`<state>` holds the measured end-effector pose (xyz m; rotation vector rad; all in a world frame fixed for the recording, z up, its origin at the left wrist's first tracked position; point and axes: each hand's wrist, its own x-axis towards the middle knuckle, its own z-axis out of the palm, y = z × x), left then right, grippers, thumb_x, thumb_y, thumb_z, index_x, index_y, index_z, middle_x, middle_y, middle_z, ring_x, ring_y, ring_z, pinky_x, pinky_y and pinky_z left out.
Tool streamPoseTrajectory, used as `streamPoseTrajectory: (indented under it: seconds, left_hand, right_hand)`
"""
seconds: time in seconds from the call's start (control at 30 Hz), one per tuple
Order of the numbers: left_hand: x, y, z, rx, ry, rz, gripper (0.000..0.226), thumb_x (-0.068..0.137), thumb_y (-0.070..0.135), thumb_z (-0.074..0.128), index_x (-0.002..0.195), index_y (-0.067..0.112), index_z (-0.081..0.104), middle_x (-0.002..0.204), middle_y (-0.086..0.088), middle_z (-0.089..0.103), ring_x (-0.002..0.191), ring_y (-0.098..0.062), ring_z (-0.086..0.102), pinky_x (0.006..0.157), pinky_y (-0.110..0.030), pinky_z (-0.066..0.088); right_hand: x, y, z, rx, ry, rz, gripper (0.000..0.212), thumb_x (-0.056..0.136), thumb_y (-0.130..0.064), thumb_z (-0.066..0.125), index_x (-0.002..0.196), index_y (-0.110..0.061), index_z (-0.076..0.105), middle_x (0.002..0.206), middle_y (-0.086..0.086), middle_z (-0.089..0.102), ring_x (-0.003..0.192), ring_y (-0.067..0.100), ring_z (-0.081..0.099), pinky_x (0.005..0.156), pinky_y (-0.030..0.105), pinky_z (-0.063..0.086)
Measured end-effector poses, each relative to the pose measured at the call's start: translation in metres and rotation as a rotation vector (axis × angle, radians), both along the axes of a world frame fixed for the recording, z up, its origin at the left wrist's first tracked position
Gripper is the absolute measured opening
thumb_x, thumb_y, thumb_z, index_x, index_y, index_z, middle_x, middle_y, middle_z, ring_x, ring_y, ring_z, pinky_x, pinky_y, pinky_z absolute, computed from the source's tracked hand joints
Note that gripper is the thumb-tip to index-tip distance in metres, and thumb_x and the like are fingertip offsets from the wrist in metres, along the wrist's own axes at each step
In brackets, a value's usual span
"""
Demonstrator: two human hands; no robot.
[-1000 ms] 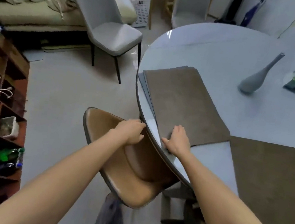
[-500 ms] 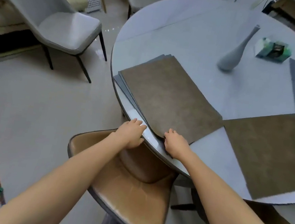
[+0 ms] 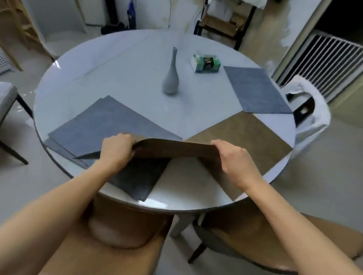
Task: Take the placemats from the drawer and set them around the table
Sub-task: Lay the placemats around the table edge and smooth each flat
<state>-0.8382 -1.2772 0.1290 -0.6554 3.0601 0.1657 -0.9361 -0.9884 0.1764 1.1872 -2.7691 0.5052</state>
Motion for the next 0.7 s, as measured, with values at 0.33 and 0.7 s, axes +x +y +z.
streamPoseTrajectory:
  seconds: [0.33, 0.7]
  left_hand:
    - [-0.098, 0.286, 0.11, 0.007, 0.351, -0.308, 0.014, 0.081, 0.011, 0.052, 0.085, 0.014, 0.066, 0.086, -0.012, 0.067, 0.084, -0.036, 0.062, 0.061, -0.034, 0.041]
    - [-0.178, 0.593, 0.157, 0.146, 0.406, -0.615, 0.032, 0.093, 0.032, 0.045, 0.095, 0.013, 0.07, 0.088, -0.01, 0.069, 0.08, -0.033, 0.063, 0.064, -0.034, 0.044]
  right_hand:
    - [-0.012, 0.268, 0.031, 0.169, -0.092, -0.459, 0.02, 0.093, -0.034, 0.052, 0.104, -0.021, 0.064, 0.1, 0.01, 0.069, 0.095, 0.033, 0.063, 0.073, 0.036, 0.046]
    - [-0.062, 0.527, 0.076, -0.274, 0.079, -0.911, 0.028, 0.099, -0.021, 0.043, 0.108, -0.004, 0.064, 0.099, 0.022, 0.068, 0.092, 0.041, 0.063, 0.076, 0.042, 0.051]
